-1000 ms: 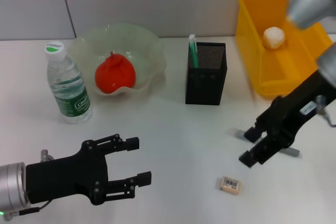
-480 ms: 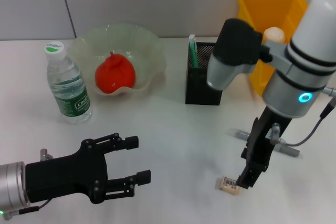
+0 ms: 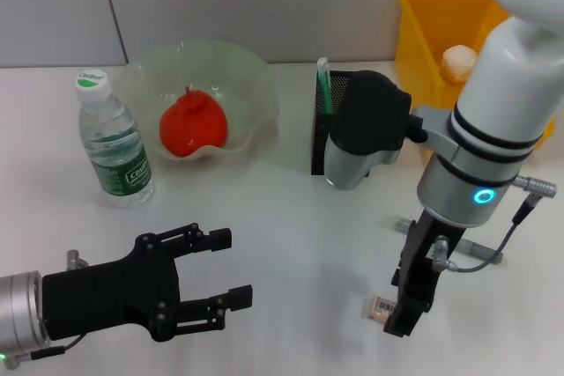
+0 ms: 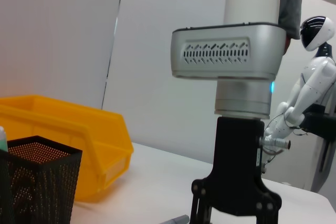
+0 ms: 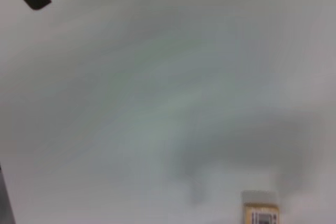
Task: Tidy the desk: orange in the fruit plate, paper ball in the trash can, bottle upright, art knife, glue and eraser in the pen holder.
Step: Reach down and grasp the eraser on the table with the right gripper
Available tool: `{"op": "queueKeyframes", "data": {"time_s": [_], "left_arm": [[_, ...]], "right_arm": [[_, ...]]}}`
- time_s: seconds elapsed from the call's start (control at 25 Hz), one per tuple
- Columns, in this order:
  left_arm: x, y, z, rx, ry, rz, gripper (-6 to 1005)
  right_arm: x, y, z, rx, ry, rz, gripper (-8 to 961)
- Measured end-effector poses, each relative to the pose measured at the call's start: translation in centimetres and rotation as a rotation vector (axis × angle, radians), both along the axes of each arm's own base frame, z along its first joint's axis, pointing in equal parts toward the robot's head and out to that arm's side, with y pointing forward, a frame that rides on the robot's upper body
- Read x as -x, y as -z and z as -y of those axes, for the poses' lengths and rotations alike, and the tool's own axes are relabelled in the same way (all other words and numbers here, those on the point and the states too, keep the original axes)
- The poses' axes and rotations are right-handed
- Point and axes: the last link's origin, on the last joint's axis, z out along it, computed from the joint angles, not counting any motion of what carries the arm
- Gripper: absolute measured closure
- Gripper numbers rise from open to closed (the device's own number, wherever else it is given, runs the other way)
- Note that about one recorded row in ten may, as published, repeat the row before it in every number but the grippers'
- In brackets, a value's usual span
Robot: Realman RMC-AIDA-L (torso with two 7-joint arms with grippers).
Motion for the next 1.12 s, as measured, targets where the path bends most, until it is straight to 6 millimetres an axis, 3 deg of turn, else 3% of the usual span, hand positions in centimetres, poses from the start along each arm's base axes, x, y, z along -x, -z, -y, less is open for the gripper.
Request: {"op": "queueKeyframes", "data": {"time_s": [0.36,1.12], "left_arm": [[0.0,0.0,0.0,-0.001,-0.001,-0.001,202],[-0.1,-0.1,-0.1,-0.004,0.003,0.005,202]], "right_arm": [[-0.8,1.4,0.0,-0.015,-0.041,-0.007,285],[-1.1,2.3,-0.1,-0.031,-0.085,-0.012,426]]}}
